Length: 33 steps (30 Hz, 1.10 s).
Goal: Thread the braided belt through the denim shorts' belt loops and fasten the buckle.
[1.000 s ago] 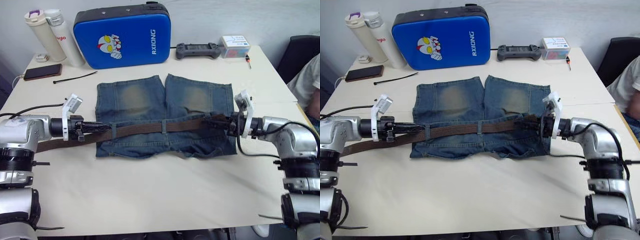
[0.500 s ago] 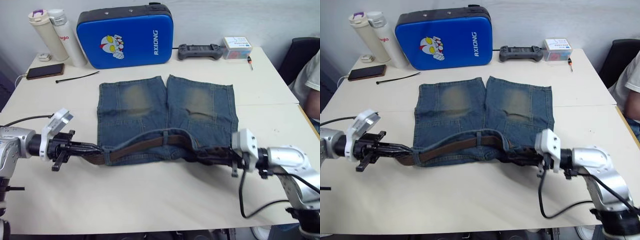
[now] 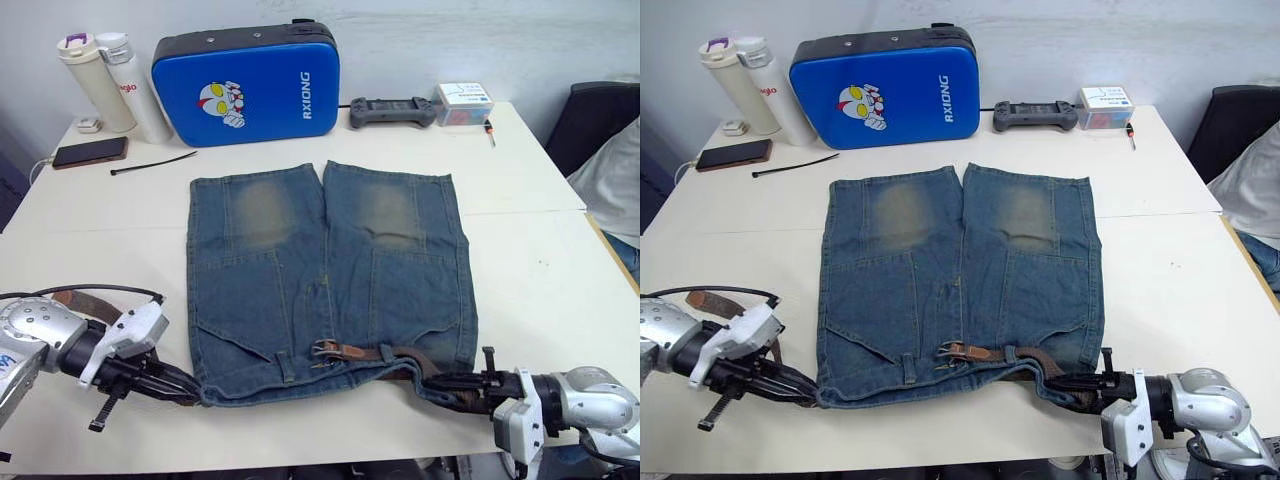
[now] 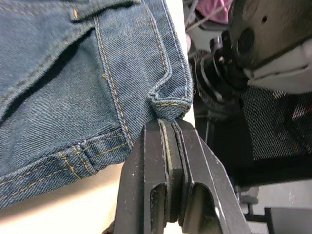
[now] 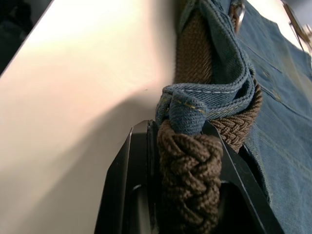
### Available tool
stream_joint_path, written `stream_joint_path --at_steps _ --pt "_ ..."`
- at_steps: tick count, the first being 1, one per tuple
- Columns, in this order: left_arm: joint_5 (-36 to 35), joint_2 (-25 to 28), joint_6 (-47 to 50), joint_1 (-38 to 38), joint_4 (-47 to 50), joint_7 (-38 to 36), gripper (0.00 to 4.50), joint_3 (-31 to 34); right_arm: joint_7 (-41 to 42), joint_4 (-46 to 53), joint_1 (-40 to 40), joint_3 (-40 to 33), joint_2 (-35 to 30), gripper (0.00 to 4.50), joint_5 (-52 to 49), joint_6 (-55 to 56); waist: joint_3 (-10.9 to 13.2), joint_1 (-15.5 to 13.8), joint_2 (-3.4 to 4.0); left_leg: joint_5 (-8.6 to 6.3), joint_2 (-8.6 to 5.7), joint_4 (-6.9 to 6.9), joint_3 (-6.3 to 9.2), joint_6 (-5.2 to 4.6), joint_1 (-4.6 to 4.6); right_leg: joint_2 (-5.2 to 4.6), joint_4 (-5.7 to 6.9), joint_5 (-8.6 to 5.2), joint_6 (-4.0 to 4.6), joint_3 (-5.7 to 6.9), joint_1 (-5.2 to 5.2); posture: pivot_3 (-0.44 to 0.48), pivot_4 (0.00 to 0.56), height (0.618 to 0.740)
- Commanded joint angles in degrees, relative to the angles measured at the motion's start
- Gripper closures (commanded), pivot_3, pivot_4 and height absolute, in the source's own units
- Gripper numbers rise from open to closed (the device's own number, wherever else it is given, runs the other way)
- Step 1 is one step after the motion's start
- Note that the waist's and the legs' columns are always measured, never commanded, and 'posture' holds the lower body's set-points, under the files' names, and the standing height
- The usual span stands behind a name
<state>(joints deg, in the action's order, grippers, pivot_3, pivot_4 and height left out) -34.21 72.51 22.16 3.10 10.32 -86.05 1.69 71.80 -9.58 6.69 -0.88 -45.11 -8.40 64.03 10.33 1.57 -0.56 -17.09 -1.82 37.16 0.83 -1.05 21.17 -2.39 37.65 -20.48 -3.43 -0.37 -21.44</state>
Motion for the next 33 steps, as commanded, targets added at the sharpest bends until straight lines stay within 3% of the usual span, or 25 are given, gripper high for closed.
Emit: stream_joint_path --at_steps 1,5,7,8,10,15,19,20,22,24,26,29,33 --pt "0.48 4.45 1.18 1.28 -0.66 -6.45 3.80 -0.95 -2.27 -1.51 1.30 1.22 -3.67 2.73 -3.10 1.54 0.00 -0.03 0.00 0.00 0.00 0.01 0.01 0.00 0.00 0.00 0.03 -0.01 0.01 0.00 0.00 0.000 0.150 0.740" --pt "-4.59 6.75 3.77 4.09 -1.29 -6.45 2.22 0.55 -4.54 -1.52 4.16 0.19 -8.43 0.88 -9.24 1.20 0.00 -0.06 0.00 0.00 0.00 0.01 0.00 0.00 -0.01 0.00 0.02 -0.02 0.00 0.00 0.01 0.000 0.150 0.740" --pt "-9.17 10.73 4.38 7.92 -0.86 -6.45 1.28 2.44 -5.57 -1.48 4.68 -2.80 -11.10 0.00 -13.77 -1.28 0.06 0.09 -0.11 0.00 0.01 0.01 0.01 0.00 0.00 0.00 0.04 -0.04 0.02 0.00 0.01 0.000 0.150 0.740" --pt "-10.91 12.39 4.34 9.39 -0.94 -6.45 0.75 3.20 -5.80 -1.22 5.08 -4.05 -12.19 0.00 -15.69 -2.25 0.09 0.12 -0.15 0.00 0.02 0.02 0.01 0.00 -0.01 0.00 0.06 -0.04 0.03 0.00 0.00 0.000 0.150 0.740" --pt "-14.50 15.15 3.78 11.66 -2.19 -6.45 0.11 4.64 -4.98 0.07 6.64 -5.83 -14.48 0.00 -19.13 -3.28 0.09 -0.03 -0.16 0.00 0.03 0.05 0.01 0.00 -0.03 0.00 0.07 -0.05 0.04 0.01 0.03 0.000 0.150 0.740" --pt "-21.54 17.66 2.82 13.11 -6.09 -6.45 0.04 8.08 -3.37 0.26 3.06 -7.94 -16.95 0.00 -22.09 -8.86 0.09 -0.09 -0.16 0.00 0.03 0.02 0.04 0.00 -0.05 0.00 0.04 -0.07 0.06 0.06 0.06 0.000 0.150 0.740" --pt "-24.98 14.20 5.84 4.51 -7.69 -6.45 0.04 6.81 -2.68 -1.63 -8.13 -5.15 -15.37 0.00 -20.29 -16.51 0.17 0.15 -0.15 0.00 0.03 0.12 -0.01 0.01 -0.04 0.02 0.13 -0.07 0.06 0.03 0.02 0.000 0.150 0.740" --pt "-24.88 11.41 6.82 0.70 -8.02 -5.22 0.04 6.31 -4.24 -0.93 -11.22 -3.93 -14.85 0.00 -20.10 -22.89 0.17 0.02 -0.14 0.00 0.03 0.10 0.01 0.01 -0.03 0.02 0.12 -0.08 0.07 0.05 0.02 0.000 0.150 0.740" --pt "-23.74 5.96 7.62 -5.92 -8.65 -1.38 0.04 5.67 -6.61 -0.15 -16.66 -2.29 -13.40 0.00 -18.67 -30.65 0.17 -0.03 -0.08 0.00 0.04 0.04 0.03 0.05 0.03 0.04 0.15 -0.11 0.10 0.08 -0.07 0.000 0.150 0.740" --pt "-19.93 -3.96 5.68 -14.55 -9.85 12.83 0.04 5.85 -11.56 0.46 -22.44 -0.13 -10.99 0.00 -16.63 -42.00 0.16 -0.11 -0.01 0.00 0.04 0.05 0.06 0.08 0.07 0.06 0.17 -0.13 0.12 0.09 -0.13 0.000 0.150 0.740" --pt "-16.58 -10.26 5.48 -19.24 -10.35 21.08 0.04 6.70 -14.09 0.77 -25.13 0.57 -9.29 0.00 -14.55 -48.12 0.21 -0.41 -0.06 0.00 0.04 0.23 0.11 0.10 0.16 0.04 0.28 -0.13 0.11 0.14 -0.18 0.000 0.150 0.740" --pt "-14.60 -14.95 8.56 -21.66 -7.29 29.38 0.04 7.88 -19.07 1.35 -29.37 0.54 -5.98 0.00 -17.05 -63.52 0.20 -0.76 -0.09 -0.01 0.05 0.29 0.13 0.15 0.26 0.05 0.29 -0.12 0.08 0.16 -0.22 0.000 0.150 0.740" --pt "-6.33 -18.59 11.51 -23.55 -6.43 37.12 0.04 2.44 -19.61 1.80 -38.12 4.64 -2.62 0.00 -18.13 -84.25 0.20 -0.26 -0.08 0.07 0.05 0.31 0.03 0.28 0.38 0.03 0.25 -0.09 0.02 0.07 -0.32 0.000 0.150 0.740"
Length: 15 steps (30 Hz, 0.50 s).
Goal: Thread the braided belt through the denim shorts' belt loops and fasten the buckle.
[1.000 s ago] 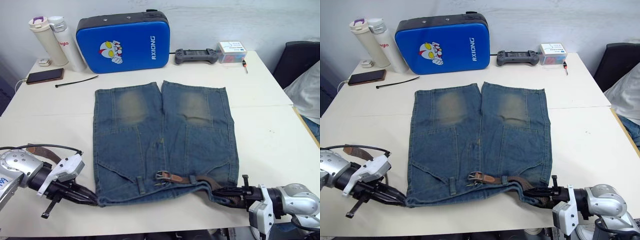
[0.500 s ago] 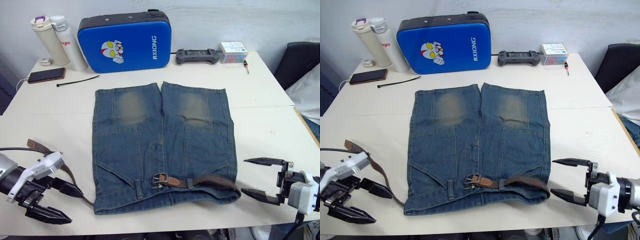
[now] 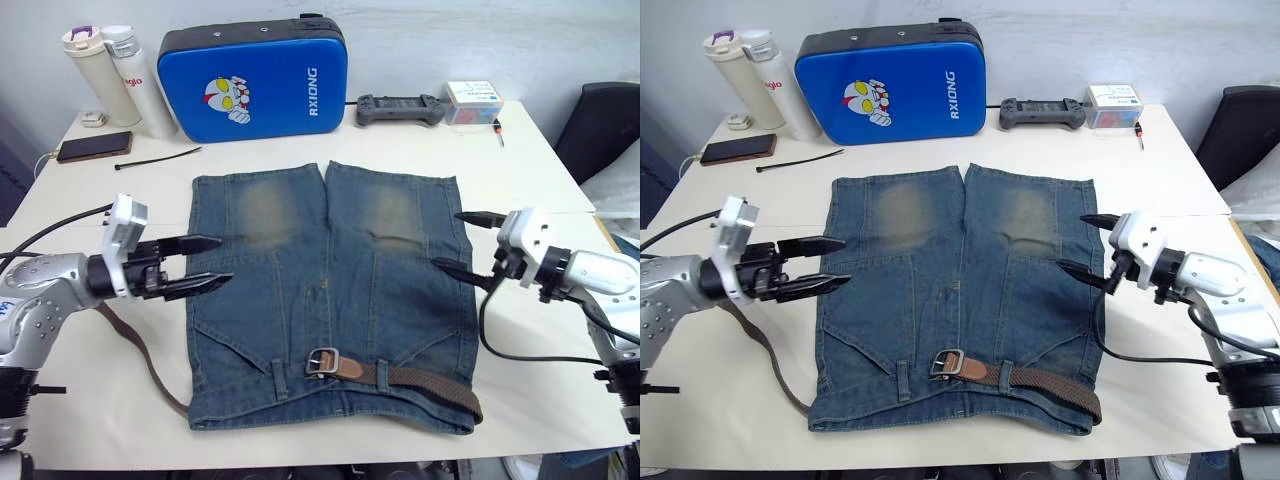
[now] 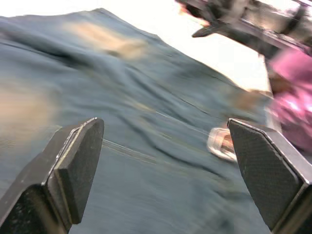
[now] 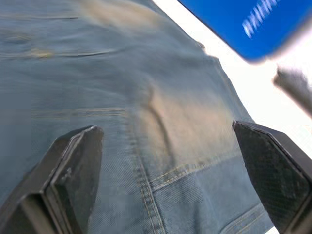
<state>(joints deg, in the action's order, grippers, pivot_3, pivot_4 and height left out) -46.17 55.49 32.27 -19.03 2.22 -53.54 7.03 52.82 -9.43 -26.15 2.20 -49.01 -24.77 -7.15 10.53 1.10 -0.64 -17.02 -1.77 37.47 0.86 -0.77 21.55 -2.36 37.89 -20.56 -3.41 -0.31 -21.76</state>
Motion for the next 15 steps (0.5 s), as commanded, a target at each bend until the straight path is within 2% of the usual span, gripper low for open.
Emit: stream_joint_path --at_steps 1,4,6,10,15 --pt "7.40 -2.71 2.60 -2.62 0.72 5.98 0.04 -4.45 -0.14 0.99 -7.37 2.91 1.86 0.00 -0.67 -16.24 0.00 0.38 0.00 -0.01 0.00 0.00 -0.01 -0.02 -0.01 0.00 -0.04 0.00 0.00 -0.01 0.00 0.000 0.150 0.740" --pt "14.53 -6.12 3.11 -7.03 -3.09 9.14 0.04 -9.32 2.92 -1.18 -12.41 7.68 2.73 0.00 2.09 -25.23 0.00 0.32 -0.01 -0.01 0.00 -0.05 0.02 -0.02 0.03 0.02 0.02 0.00 0.00 0.01 -0.13 0.000 0.150 0.740" --pt "19.55 -8.95 2.87 -10.29 -7.43 11.74 0.04 -12.23 3.25 -6.11 -15.20 10.23 4.73 0.00 5.63 -24.91 -0.02 0.29 -0.04 0.00 0.00 -0.03 0.02 -0.01 0.15 0.02 0.07 0.00 0.00 0.01 -0.26 0.000 0.150 0.740" --pt "27.90 -11.07 -0.17 -12.75 -12.93 9.68 0.04 -18.31 5.64 -13.25 -16.65 14.51 6.73 0.00 12.01 -21.45 -0.04 0.31 -0.06 0.12 -0.01 0.52 0.00 0.17 0.98 0.03 0.72 0.01 -0.02 0.02 -0.99 0.000 0.150 0.740" --pt "34.12 -11.12 -1.91 -12.25 -14.44 5.21 0.04 -23.15 9.13 -12.41 -13.42 17.96 6.38 0.00 16.77 -20.72 -0.41 0.07 -0.08 0.07 -0.02 0.65 -0.04 0.10 0.78 -0.01 0.53 0.03 -0.05 0.01 -0.75 0.000 0.150 0.740"
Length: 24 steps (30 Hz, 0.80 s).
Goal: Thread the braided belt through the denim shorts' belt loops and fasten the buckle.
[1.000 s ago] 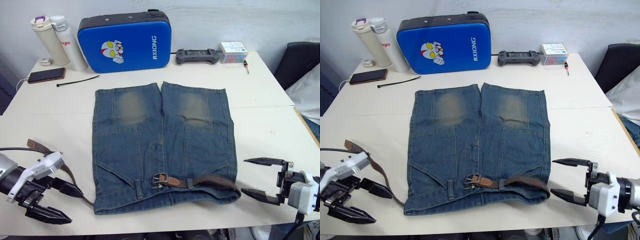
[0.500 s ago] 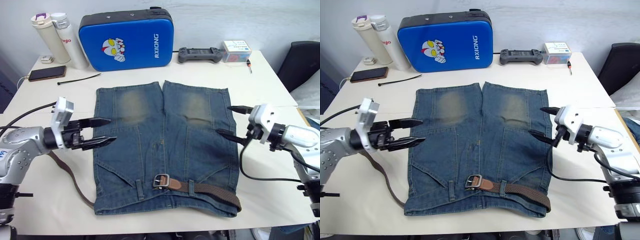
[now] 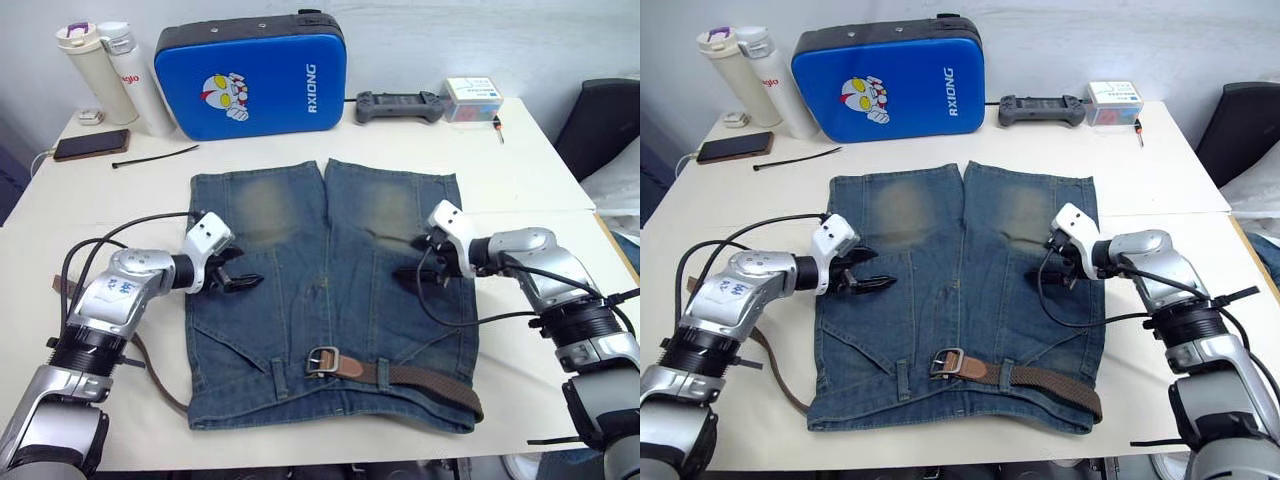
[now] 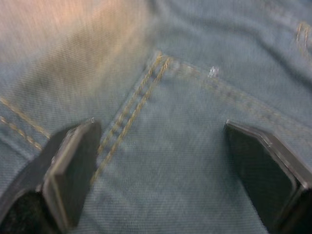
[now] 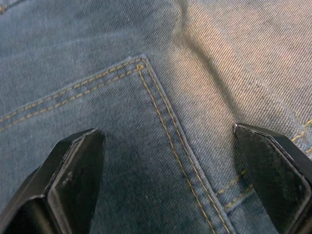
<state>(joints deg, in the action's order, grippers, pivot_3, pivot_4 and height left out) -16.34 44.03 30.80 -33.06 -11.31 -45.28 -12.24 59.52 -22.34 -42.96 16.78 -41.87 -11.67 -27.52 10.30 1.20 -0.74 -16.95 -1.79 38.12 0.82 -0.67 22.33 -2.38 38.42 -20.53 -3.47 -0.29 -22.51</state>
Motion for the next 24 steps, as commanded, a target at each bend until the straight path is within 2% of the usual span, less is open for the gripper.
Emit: stream_joint_path --at_steps 1,3,4,6,7,8,11,14,15,19,23,24 --pt "5.12 0.26 -0.87 2.25 -0.88 -3.40 0.04 -4.14 2.26 0.77 3.99 3.67 -0.85 0.00 4.62 -0.54 -0.39 -0.06 0.05 -0.02 0.00 -0.04 0.02 -0.01 -0.05 0.00 -0.09 0.00 0.00 0.00 0.07 0.000 0.150 0.740" --pt "6.53 0.57 -1.86 3.25 -0.61 -5.05 0.60 -4.91 2.82 2.32 5.61 4.05 -1.35 0.00 5.76 -0.78 -0.74 -0.04 0.04 -0.09 0.00 -0.09 0.03 -0.03 -0.16 0.00 -0.10 0.00 0.00 0.00 0.13 0.000 0.150 0.740" --pt "6.65 0.49 -1.83 3.56 -0.48 -5.51 0.74 -4.71 2.59 3.04 6.15 3.39 -1.10 0.24 5.24 -2.76 -0.96 -0.03 0.03 -0.10 0.00 -0.12 0.04 -0.02 -0.16 0.00 -0.12 0.00 0.00 0.00 0.13 0.000 0.150 0.740" --pt "6.05 0.28 -1.02 4.00 0.24 -6.24 1.55 -3.64 3.13 5.10 7.49 2.56 -1.04 0.78 4.10 -5.69 -1.36 -0.05 0.03 -0.12 0.00 -0.18 0.07 -0.02 -0.17 0.00 -0.15 0.00 0.00 0.00 0.13 0.000 0.150 0.740" --pt "5.96 0.41 -0.69 4.19 0.68 -6.61 1.80 -3.36 3.27 5.93 8.05 2.30 -1.04 1.08 3.95 -5.75 -1.52 -0.05 0.03 -0.13 0.01 -0.19 0.09 -0.02 -0.18 0.00 -0.16 0.00 0.01 0.00 0.14 0.000 0.150 0.740" --pt "5.99 0.74 -0.69 4.54 1.38 -6.94 2.30 -3.08 2.96 6.88 8.63 1.66 -0.84 1.63 3.57 -6.17 -1.70 -0.05 0.04 -0.15 0.01 -0.19 0.09 -0.04 -0.18 0.00 -0.19 0.00 0.01 0.00 0.15 0.000 0.150 0.740" --pt "4.56 1.78 0.85 5.69 4.58 -8.55 3.46 -1.27 2.86 10.52 10.13 0.06 -0.65 2.90 2.81 -6.45 -1.78 -0.08 0.04 -0.26 0.01 -0.19 0.13 -0.24 -0.21 0.00 -0.35 0.00 0.01 0.00 0.26 0.000 0.150 0.740" --pt "2.66 2.05 3.49 6.35 7.44 -9.36 4.50 1.27 2.40 13.37 10.79 -1.96 -0.18 4.28 1.36 -7.96 -1.77 -0.07 0.05 -0.28 0.01 -0.22 0.13 -0.27 -0.20 0.00 -0.41 0.00 0.01 0.00 0.26 0.000 0.150 0.740" --pt "2.39 2.19 3.81 6.35 7.97 -9.57 4.50 1.93 2.56 14.48 10.92 -2.42 -0.19 4.49 0.87 -8.29 -1.77 -0.07 0.05 -0.28 0.01 -0.23 0.14 -0.28 -0.18 0.00 -0.41 0.00 0.01 -0.01 0.24 0.000 0.150 0.740" --pt "1.86 1.71 4.91 4.73 8.18 -8.82 4.50 4.54 2.22 17.78 9.31 -5.11 0.44 4.49 -1.09 -10.30 -1.71 -0.05 0.09 -0.28 0.01 -0.25 0.14 -0.28 -0.04 0.01 -0.40 0.00 0.01 -0.01 0.10 0.000 0.150 0.740" --pt "2.54 -0.04 3.67 0.20 4.66 -6.45 4.50 6.53 0.03 15.33 3.57 -6.91 2.26 4.49 -0.54 -8.83 -1.40 0.24 0.12 -0.24 0.01 -0.25 0.13 -0.27 0.05 0.01 -0.39 0.00 0.01 -0.01 0.00 0.000 0.150 0.740" --pt "4.30 -0.90 1.08 -3.17 0.34 -5.13 4.50 6.13 -2.25 11.30 0.03 -7.12 3.72 4.49 0.89 -6.70 -1.27 0.27 0.12 -0.22 0.01 -0.24 0.12 -0.27 0.06 0.01 -0.32 0.00 0.01 -0.02 -0.04 0.000 0.150 0.740"
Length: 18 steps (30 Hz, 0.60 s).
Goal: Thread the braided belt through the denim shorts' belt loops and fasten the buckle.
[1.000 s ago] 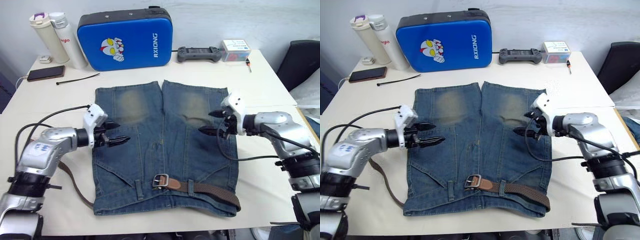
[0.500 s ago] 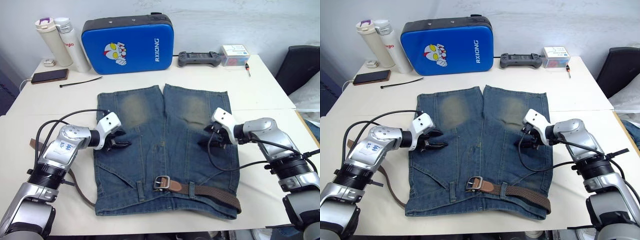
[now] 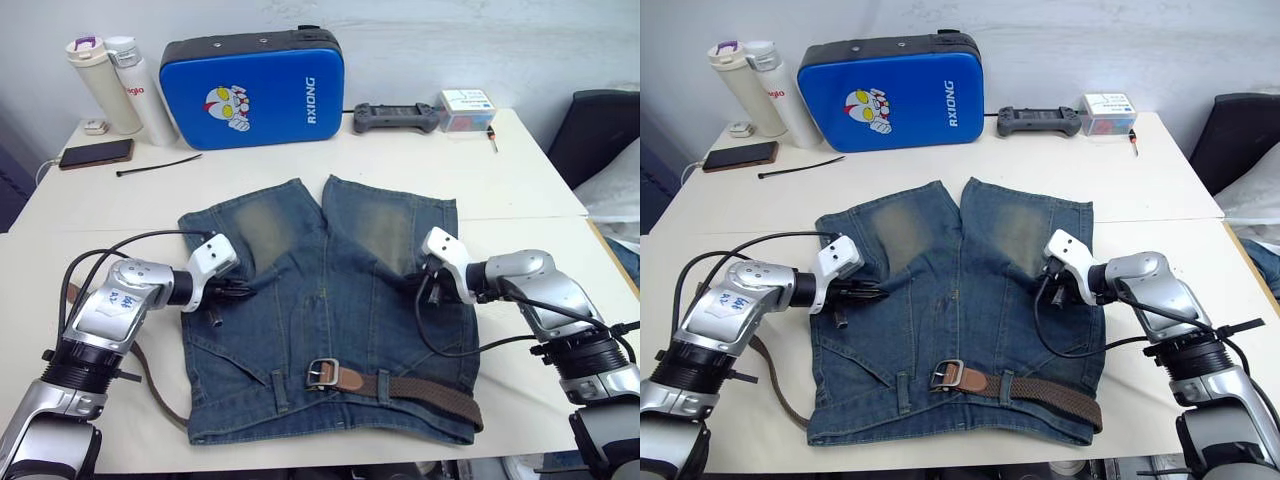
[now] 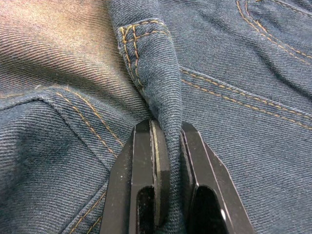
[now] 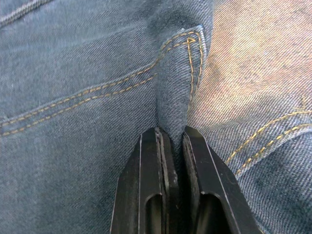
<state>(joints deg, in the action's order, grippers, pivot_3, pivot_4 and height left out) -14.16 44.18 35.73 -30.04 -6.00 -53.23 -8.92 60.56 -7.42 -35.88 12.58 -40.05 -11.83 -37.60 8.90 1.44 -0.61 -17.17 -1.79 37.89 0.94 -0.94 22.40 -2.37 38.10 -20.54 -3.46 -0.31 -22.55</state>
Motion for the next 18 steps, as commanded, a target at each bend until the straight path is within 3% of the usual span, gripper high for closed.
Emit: stream_joint_path --at_steps 1,5,9,12,18 --pt "3.40 -1.71 -5.75 -8.65 -8.20 3.76 4.50 2.48 -4.92 -6.62 -9.59 -3.03 2.95 4.49 2.08 4.95 0.26 0.07 -0.04 0.01 0.00 0.01 -0.01 0.01 0.00 0.00 0.05 0.00 0.00 0.00 -0.02 0.000 0.150 0.740" --pt "8.16 -4.64 -13.96 -18.32 -22.38 6.02 4.50 0.74 -7.01 -20.96 -17.70 -0.69 5.59 4.49 6.84 14.47 0.47 0.06 -0.16 0.16 -0.03 0.08 -0.01 0.25 0.04 0.02 0.33 0.00 0.00 0.03 -0.19 0.000 0.150 0.740" --pt "12.88 -9.08 -22.93 -28.12 -39.49 8.70 4.50 -0.58 -10.92 -41.89 -28.57 0.48 9.22 4.49 12.26 27.48 0.49 0.14 -0.18 0.22 -0.05 0.06 -0.12 0.35 0.16 0.02 0.44 0.00 0.00 0.04 -0.27 0.000 0.150 0.740" --pt "15.34 -11.55 -27.97 -32.77 -49.47 11.61 4.50 -0.47 -14.50 -53.27 -33.83 0.17 11.32 4.49 14.97 34.06 0.49 0.27 -0.19 0.21 -0.08 0.26 -0.16 0.29 0.75 -0.04 0.61 0.05 -0.09 0.02 -0.86 0.000 0.150 0.740" --pt "17.54 -14.46 -30.71 -35.54 -57.22 9.44 4.50 -0.63 -14.20 -62.85 -36.44 1.55 13.49 4.49 19.50 39.72 0.50 0.32 -0.22 0.24 -0.10 0.29 -0.20 0.32 0.99 -0.09 0.84 0.06 -0.10 0.09 -1.21 0.000 0.150 0.740"
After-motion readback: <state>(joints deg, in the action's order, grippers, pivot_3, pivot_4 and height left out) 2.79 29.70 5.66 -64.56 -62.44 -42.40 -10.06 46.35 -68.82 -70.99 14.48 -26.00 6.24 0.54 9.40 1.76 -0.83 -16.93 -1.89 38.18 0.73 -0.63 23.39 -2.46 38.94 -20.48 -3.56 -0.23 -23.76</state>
